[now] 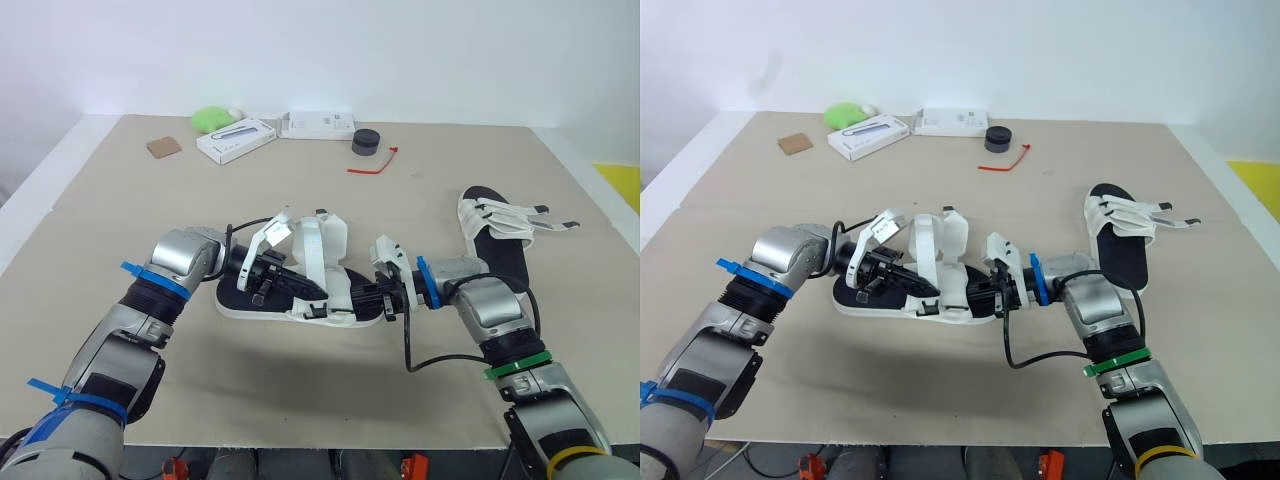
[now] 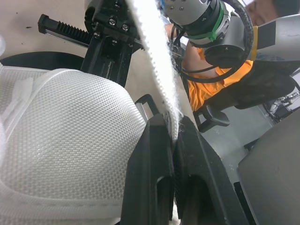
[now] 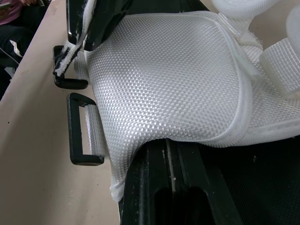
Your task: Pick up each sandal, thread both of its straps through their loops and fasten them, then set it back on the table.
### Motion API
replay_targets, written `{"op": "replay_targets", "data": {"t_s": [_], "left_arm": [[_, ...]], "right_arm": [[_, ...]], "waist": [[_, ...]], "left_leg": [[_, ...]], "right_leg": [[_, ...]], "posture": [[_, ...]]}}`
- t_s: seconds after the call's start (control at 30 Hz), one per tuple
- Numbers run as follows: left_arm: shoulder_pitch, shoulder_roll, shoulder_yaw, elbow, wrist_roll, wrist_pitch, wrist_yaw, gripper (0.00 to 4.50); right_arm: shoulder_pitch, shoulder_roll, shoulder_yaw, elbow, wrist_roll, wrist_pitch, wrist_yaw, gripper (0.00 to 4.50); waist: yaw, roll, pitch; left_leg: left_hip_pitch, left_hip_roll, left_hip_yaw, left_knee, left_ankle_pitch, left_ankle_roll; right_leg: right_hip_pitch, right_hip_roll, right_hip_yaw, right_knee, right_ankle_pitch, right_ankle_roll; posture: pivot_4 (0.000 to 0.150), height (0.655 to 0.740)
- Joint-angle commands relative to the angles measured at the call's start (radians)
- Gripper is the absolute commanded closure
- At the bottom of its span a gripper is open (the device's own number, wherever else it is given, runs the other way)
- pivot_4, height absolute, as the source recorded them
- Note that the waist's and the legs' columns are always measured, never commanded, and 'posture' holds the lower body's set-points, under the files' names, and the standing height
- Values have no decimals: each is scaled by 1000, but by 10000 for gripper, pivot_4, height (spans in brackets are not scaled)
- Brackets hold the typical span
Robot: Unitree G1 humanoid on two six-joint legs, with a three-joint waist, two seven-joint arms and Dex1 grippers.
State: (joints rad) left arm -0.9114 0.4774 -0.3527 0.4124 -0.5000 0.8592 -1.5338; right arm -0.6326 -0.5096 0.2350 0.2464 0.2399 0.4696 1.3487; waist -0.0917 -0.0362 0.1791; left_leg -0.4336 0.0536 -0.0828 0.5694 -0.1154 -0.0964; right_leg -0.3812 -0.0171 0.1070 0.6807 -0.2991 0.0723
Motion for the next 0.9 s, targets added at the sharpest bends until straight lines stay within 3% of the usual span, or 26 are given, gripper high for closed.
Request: {"op": "replay_targets", "data": {"t_s": [0.03,0.6,0.9], "left_arm": [[4,9,21,-36,8,-12,-3,44161],[97,-40,96,-240,32,-172,168,44161],[132,20,131,-380,-22,-141,157,44161]], "right_arm": [[28,-6,32,31,-26,23,-24,45000],[23,-7,30,35,-26,27,-21,45000],[21,-8,30,41,-25,26,-18,45000]], "waist": [[0,0,0],[1,0,0],[1,0,0]], "left_leg": [[0,0,0,0,0,0],[1,0,0,0,0,0],[3,0,0,1,0,0]], "right_leg": [[0,0,0,0,0,0],[2,0,0,0,0,0],[4,0,1,0,0,1]], "posture": [[1500,7400],[1500,7400],[1500,7400]]}}
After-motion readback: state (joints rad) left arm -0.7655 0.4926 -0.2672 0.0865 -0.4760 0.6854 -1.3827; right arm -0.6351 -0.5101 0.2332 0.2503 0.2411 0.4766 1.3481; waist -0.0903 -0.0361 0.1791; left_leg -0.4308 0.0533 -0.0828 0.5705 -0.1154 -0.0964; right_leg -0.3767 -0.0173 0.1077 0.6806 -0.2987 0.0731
